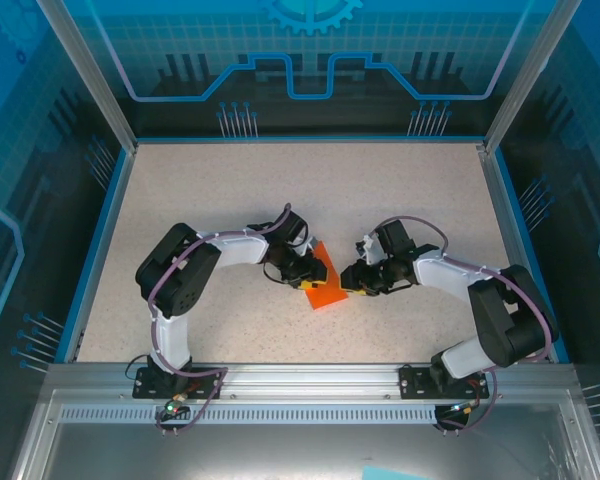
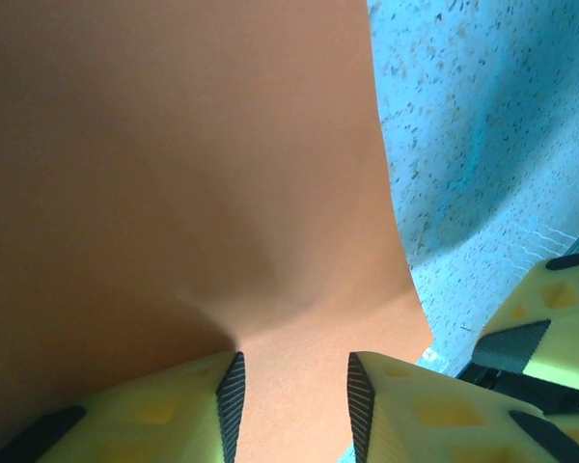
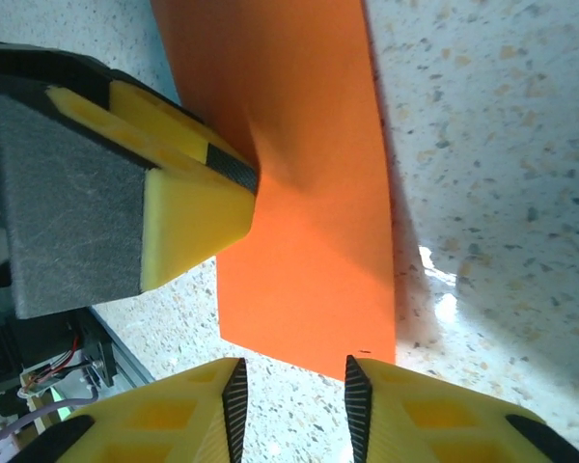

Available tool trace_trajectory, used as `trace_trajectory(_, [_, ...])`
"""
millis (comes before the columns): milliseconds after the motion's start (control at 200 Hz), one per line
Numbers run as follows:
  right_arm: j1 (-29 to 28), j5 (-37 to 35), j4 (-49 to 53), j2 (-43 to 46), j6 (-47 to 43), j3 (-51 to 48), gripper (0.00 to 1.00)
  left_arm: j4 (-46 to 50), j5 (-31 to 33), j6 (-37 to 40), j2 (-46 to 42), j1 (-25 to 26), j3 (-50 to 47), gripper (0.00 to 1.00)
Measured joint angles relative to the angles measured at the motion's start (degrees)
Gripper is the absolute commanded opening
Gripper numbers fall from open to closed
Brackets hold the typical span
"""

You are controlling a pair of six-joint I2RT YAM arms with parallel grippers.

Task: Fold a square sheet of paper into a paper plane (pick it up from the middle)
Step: First fold the square sheet of paper in half at the center of the table.

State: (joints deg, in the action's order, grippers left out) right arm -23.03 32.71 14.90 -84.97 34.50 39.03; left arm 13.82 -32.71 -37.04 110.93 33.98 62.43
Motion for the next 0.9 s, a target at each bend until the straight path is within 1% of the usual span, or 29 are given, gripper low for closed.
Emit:
trace_trajectory(35, [-0.55,0.39,-0.42,0.0,0.07,-0.04,0.29,-0.11,-0.13,-0.09,0.0,-0.15,-0.11,0.31])
trace_trajectory(160, [-3.76,1.84,-4.94,0.2,2.71,-1.55,0.19,-0.46,-0.39,-0.15,0.0,-0.7,-0.48,0.3])
trace_trajectory(280, [-7.78,1.77,-12.92,0.57,9.51,-5.09,0.08,-0.81,-0.63,-0.17,0.0,-1.01,-0.68,0.3])
trace_trajectory(390, [-11.54,-0.85,-19.32,0.59,15.76,-7.43,0.03,-1.07,-0.87,-0.37,0.0,-1.16,-0.81,0.3])
trace_trajectory(470, [-13.49,-3.02,-23.43,0.59,19.78,-8.57,0.01,-1.27,-1.16,-0.42,0.0,-1.25,-0.92,0.29])
trace_trajectory(610, [-14.93,-6.56,-29.14,-0.26,24.44,-9.2,0.0,-1.6,-1.49,-0.39,0.0,-1.42,-1.14,0.29])
trace_trajectory(780, [-16.79,-8.55,-33.99,-4.31,27.87,-9.2,0.0,-1.79,-1.68,-0.42,0.0,-1.57,-1.27,0.29])
trace_trajectory(900, [-18.16,-9.18,-35.39,-7.34,29.2,-9.2,0.0,-2.16,-2.01,-0.55,0.0,-1.73,-1.49,0.29])
